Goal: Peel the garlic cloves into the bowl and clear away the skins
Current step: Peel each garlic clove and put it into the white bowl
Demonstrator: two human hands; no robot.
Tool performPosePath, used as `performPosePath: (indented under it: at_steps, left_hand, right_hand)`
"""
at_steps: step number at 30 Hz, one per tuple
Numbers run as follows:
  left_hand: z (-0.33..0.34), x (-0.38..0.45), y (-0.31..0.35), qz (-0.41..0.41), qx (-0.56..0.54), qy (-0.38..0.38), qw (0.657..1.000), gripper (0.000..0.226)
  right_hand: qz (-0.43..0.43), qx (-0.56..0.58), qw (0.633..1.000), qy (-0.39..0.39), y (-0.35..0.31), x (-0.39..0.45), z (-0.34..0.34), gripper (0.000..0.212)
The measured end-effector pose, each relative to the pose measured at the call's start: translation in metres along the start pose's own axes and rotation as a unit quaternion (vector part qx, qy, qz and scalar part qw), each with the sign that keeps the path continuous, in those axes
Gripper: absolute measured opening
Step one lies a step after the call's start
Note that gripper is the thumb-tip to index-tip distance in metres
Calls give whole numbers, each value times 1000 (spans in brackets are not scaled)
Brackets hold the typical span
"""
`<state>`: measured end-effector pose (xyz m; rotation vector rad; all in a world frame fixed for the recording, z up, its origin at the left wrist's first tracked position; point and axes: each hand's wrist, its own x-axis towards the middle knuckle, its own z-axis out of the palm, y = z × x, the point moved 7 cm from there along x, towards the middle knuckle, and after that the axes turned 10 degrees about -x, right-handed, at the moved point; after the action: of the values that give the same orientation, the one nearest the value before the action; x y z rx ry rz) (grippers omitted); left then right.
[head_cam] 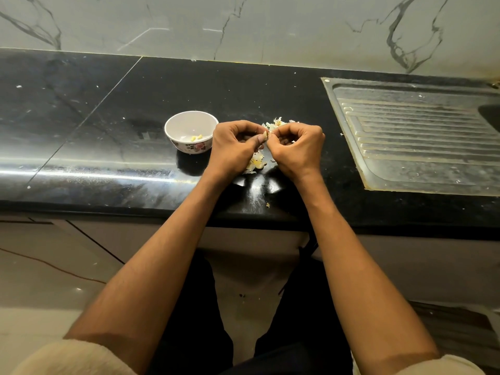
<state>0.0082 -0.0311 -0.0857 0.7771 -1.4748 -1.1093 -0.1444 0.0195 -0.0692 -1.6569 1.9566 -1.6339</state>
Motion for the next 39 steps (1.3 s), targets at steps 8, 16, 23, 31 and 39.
performPosePath:
  at_steps: [8,16,23,31,39]
  left_hand:
    - [-2,-1,0,-9,-14,8,1000,6]
    - [-3,0,-1,-10,-5,16,1000,5]
    - [-3,0,0,-12,8,19,1000,4]
    - [-2,-1,0,-12,6,18,1000,4]
    - [-3,0,0,-11,4,19,1000,4]
  right_hand:
    - [43,28,999,10,8,4,-2,17]
    - [46,14,999,-10,12,5,2,12]
    - [38,5,999,0,8,2,0,14]
    - [43,47,998,-27,8,3,3,18]
    - [64,104,989,-77,14,4,14,17]
